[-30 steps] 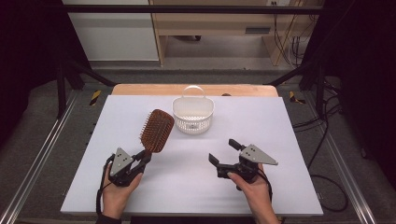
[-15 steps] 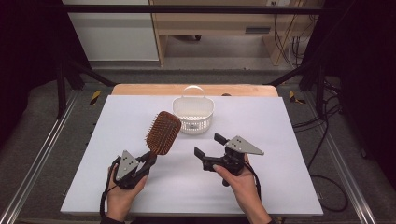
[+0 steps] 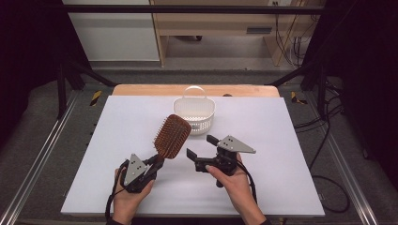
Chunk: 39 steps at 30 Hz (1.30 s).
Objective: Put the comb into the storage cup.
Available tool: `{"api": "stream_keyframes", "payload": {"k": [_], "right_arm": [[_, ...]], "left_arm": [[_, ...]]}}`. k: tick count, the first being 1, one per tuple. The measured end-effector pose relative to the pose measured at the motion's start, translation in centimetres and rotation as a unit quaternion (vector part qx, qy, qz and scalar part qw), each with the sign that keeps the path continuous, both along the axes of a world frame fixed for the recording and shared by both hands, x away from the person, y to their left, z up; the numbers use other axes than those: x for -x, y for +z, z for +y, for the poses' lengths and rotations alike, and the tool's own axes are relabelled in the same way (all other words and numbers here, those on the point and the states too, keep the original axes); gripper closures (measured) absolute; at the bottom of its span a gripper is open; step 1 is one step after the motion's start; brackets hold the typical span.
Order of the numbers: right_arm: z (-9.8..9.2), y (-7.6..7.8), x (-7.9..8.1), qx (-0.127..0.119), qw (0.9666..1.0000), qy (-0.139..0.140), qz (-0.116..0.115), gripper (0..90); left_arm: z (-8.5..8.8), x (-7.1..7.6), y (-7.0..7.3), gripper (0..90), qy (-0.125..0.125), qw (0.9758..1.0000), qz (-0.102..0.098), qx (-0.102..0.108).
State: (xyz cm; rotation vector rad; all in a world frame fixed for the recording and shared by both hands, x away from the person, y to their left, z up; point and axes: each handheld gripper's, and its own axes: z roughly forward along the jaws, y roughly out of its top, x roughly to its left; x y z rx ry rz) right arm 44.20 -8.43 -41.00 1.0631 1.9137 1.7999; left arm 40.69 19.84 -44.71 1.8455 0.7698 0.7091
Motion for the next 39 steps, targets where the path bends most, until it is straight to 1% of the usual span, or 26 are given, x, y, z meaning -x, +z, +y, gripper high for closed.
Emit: {"api": "stream_keyframes", "payload": {"k": [7,15,21,22,23,24,26,28,29,30,31,33,36,37,39], "right_arm": [[0.5,0.4,-0.4,-0.016,0.9999,0.004,0.004,7.1],[1.3,0.9,-0.4,-0.017,0.9997,0.015,0.003,6.7],[1.6,1.2,-0.6,-0.025,0.9995,0.018,0.003,6.7],[1.6,1.2,-0.7,-0.024,0.9996,0.018,0.003,6.8],[1.6,1.3,-0.7,-0.024,0.9995,0.018,0.003,6.8],[1.7,1.3,-0.8,-0.026,0.9995,0.018,0.004,6.8],[1.8,1.4,-0.8,-0.029,0.9994,0.018,0.005,6.9],[1.8,1.5,-0.9,-0.029,0.9994,0.020,0.005,7.1],[1.9,1.5,-0.9,-0.030,0.9993,0.021,0.005,7.2],[1.9,1.6,-1.0,-0.031,0.9993,0.021,0.005,7.3],[2.0,1.6,-1.0,-0.032,0.9992,0.022,0.007,7.5],[2.1,1.6,-1.1,-0.035,0.9990,0.024,0.009,7.8],[2.3,1.7,-1.1,-0.037,0.9989,0.028,0.008,8.2],[2.4,1.8,-1.1,-0.038,0.9988,0.029,0.008,8.3],[2.5,1.8,-1.1,-0.039,0.9988,0.030,0.007,8.7]], "left_arm": [[-0.1,0.0,0.0,72.5,-0.003,1.0000,-0.002,-0.002],[-0.3,0.3,0.1,72.6,-0.004,0.9999,-0.008,-0.006],[-0.6,0.4,0.1,72.6,-0.009,0.9999,-0.010,-0.009],[-0.6,0.4,0.1,72.5,-0.010,0.9998,-0.012,-0.009],[-0.6,0.4,0.2,72.5,-0.012,0.9997,-0.018,-0.011],[-0.7,0.5,0.2,72.5,-0.013,0.9998,-0.011,-0.009],[-0.8,0.5,0.2,72.5,-0.014,0.9998,-0.012,-0.011],[-0.9,0.5,0.2,72.5,-0.015,0.9997,-0.012,-0.012],[-0.9,0.5,0.2,72.5,-0.016,0.9996,-0.019,-0.015],[-0.9,0.5,0.2,72.5,-0.016,0.9996,-0.019,-0.015],[-1.0,0.6,0.2,72.5,-0.017,0.9997,-0.014,-0.014],[-1.0,0.6,0.2,72.5,-0.018,0.9996,-0.015,-0.014],[-1.1,0.7,0.2,72.5,-0.018,0.9996,-0.016,-0.015],[-1.1,0.6,0.2,72.5,-0.019,0.9994,-0.022,-0.016],[-1.1,0.6,0.2,72.5,-0.019,0.9994,-0.022,-0.017]]}}
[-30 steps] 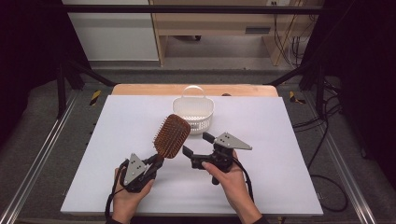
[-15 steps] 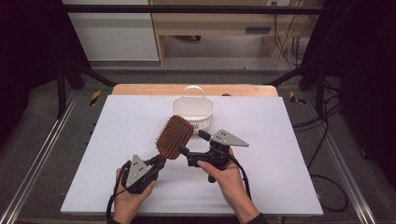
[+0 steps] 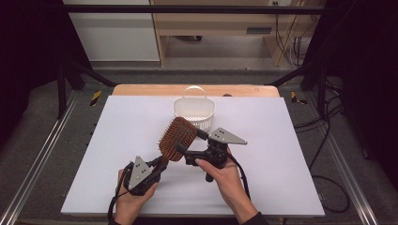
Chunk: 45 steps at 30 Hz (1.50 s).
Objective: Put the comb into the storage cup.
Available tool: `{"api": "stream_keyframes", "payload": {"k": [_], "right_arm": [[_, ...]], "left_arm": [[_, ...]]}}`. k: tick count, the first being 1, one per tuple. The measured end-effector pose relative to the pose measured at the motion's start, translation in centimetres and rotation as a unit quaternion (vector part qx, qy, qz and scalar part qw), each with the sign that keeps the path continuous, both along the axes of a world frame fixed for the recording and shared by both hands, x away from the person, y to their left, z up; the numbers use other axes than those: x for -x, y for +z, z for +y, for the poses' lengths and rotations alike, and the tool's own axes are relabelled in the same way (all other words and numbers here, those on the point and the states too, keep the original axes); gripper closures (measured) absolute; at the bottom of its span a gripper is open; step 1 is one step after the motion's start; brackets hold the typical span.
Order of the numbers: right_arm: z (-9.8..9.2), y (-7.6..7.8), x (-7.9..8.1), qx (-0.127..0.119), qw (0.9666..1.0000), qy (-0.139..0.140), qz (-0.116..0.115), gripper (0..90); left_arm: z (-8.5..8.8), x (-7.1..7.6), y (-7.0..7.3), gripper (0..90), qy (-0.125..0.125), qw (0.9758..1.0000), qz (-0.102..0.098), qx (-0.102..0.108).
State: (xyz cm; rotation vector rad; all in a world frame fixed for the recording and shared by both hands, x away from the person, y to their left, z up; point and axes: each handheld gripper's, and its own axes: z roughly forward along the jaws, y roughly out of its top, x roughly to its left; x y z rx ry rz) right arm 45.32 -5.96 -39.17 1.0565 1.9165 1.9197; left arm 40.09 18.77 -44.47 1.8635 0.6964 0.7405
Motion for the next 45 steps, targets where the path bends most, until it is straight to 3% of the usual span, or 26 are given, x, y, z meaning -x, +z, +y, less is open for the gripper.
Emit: {"api": "stream_keyframes", "payload": {"k": [1,11,23,27,32,38,45], "right_arm": [[0.1,0.0,0.0,-0.002,1.0000,0.001,0.002,8.9],[0.5,-0.1,-0.6,-0.018,0.9996,0.007,0.023,14.3],[0.9,-0.1,-1.0,-0.031,0.9985,0.023,0.037,30.8],[1.0,0.0,-1.1,-0.038,0.9982,0.023,0.041,34.6],[1.4,0.1,-1.1,-0.030,0.9982,0.024,0.045,38.7],[1.5,0.4,-1.3,-0.055,0.9959,0.036,0.062,48.2],[2.2,1.0,-1.1,-0.053,0.9962,0.043,0.055,52.1]], "left_arm": [[0.0,0.1,0.0,72.6,0.000,1.0000,0.006,0.001],[-0.2,0.2,0.0,72.5,-0.004,1.0000,-0.005,-0.005],[-0.3,0.2,0.0,72.5,-0.005,0.9999,-0.007,-0.008],[-0.1,0.1,-0.1,72.5,-0.006,1.0000,-0.005,-0.002],[0.1,-0.2,-0.4,72.5,-0.004,0.9999,0.013,0.008],[0.5,-0.4,-0.5,72.3,-0.003,0.9995,0.022,0.022],[0.9,-0.5,-0.5,72.2,-0.002,0.9991,0.024,0.036]]}}
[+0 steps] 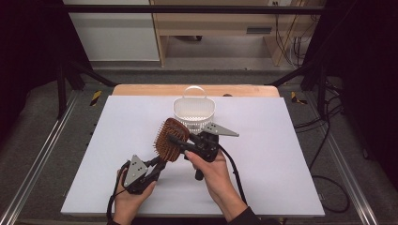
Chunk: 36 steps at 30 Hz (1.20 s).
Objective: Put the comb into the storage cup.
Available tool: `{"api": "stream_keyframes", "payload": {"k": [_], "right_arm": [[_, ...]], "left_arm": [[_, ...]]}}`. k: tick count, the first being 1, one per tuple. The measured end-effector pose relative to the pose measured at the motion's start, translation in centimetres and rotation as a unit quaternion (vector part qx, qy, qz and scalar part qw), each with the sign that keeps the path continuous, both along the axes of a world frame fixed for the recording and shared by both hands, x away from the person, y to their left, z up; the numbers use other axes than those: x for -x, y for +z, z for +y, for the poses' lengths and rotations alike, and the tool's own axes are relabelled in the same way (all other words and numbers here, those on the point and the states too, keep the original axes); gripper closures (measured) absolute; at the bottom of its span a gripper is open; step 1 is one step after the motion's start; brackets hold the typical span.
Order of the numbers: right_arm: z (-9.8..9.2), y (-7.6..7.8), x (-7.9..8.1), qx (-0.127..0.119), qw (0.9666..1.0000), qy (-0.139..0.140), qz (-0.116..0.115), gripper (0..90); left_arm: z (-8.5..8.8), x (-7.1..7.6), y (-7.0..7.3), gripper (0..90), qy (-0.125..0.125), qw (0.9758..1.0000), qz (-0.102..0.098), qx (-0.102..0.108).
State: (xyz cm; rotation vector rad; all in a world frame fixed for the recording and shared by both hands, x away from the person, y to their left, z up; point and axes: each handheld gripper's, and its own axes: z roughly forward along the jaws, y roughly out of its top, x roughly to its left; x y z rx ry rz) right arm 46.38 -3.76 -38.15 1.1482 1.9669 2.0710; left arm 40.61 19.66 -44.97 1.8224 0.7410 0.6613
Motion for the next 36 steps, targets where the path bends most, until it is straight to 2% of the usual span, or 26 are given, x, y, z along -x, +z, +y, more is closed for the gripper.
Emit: {"api": "stream_keyframes", "payload": {"k": [8,11,14,16,18,22,26,28,30,36], "right_arm": [[0.6,0.7,0.2,0.014,0.9999,0.001,-0.010,52.8],[0.5,1.0,0.1,0.020,0.9997,-0.007,-0.015,52.8],[0.0,1.4,-0.3,0.016,0.9995,-0.020,-0.016,52.8],[-0.4,1.6,-0.5,0.015,0.9992,-0.031,-0.021,52.7],[-0.9,1.9,-0.8,0.007,0.9988,-0.043,-0.021,52.6],[-2.0,2.3,-1.5,-0.004,0.9979,-0.061,-0.023,52.5],[-2.6,2.5,-1.8,-0.007,0.9972,-0.071,-0.023,52.5],[-2.8,2.6,-1.9,-0.008,0.9969,-0.075,-0.025,52.5],[-3.1,2.7,-2.0,-0.007,0.9966,-0.078,-0.027,52.5],[-3.7,3.0,-2.4,-0.007,0.9954,-0.091,-0.029,52.5]], "left_arm": [[0.3,-0.1,0.0,70.2,0.006,0.9998,0.000,0.020],[0.5,-0.1,0.0,61.3,0.012,0.9994,-0.004,0.032],[0.7,-0.1,0.0,50.1,0.017,0.9988,-0.010,0.046],[0.8,0.0,0.1,46.0,0.019,0.9983,-0.016,0.053],[1.1,0.1,0.2,40.4,0.023,0.9974,-0.020,0.065],[1.6,0.0,0.1,28.4,0.055,0.9953,-0.027,0.076],[2.7,-0.1,0.0,17.7,0.082,0.9922,-0.029,0.089],[3.5,-0.3,0.0,11.4,0.093,0.9898,-0.028,0.105],[4.2,-0.4,0.0,8.3,0.103,0.9875,-0.030,0.115],[5.8,-0.3,-0.3,5.8,0.126,0.9840,-0.040,0.119]]}}
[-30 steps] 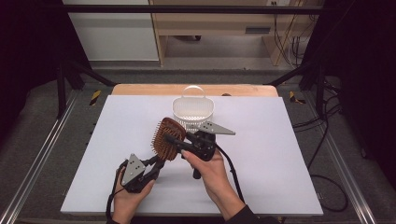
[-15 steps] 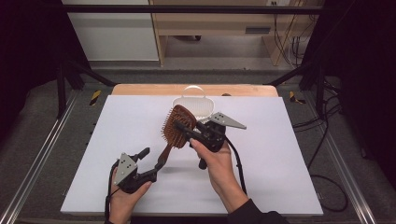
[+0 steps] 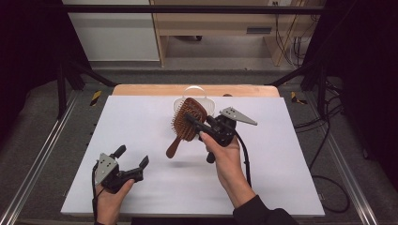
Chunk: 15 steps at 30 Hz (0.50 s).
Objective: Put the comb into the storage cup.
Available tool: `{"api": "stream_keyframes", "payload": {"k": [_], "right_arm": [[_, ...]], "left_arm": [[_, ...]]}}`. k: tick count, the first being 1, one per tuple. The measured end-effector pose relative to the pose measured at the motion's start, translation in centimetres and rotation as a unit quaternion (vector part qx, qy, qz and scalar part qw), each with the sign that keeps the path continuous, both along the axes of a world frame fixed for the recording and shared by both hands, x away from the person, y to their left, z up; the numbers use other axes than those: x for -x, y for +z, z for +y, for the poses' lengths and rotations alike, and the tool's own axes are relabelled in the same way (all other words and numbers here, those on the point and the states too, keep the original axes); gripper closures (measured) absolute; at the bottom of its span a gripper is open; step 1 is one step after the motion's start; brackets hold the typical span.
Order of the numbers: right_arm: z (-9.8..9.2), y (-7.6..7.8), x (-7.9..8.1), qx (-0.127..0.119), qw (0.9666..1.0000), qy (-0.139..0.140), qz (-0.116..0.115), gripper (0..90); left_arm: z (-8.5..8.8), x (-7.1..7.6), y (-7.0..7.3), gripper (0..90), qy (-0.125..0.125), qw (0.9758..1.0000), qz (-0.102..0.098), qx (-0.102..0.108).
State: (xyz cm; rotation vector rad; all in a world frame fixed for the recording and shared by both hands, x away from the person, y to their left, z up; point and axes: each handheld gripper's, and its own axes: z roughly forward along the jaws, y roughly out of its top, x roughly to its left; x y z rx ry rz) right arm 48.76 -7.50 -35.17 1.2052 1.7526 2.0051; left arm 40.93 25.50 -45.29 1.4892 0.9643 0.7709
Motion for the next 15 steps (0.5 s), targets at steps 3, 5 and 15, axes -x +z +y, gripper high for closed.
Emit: {"api": "stream_keyframes", "payload": {"k": [3,5,15], "right_arm": [[-0.2,0.2,-0.2,0.002,1.0000,-0.004,-0.002,52.5],[-0.4,0.5,-0.3,0.004,1.0000,-0.006,-0.004,52.5],[-1.0,1.7,-1.2,-0.002,0.9996,-0.026,-0.006,52.4]], "left_arm": [[0.3,-0.1,-0.2,5.5,0.007,1.0000,-0.004,-0.002],[0.4,-0.1,-0.3,5.5,0.009,0.9999,-0.006,-0.001],[0.8,-0.4,-0.8,5.4,0.023,0.9997,-0.007,-0.010]]}}
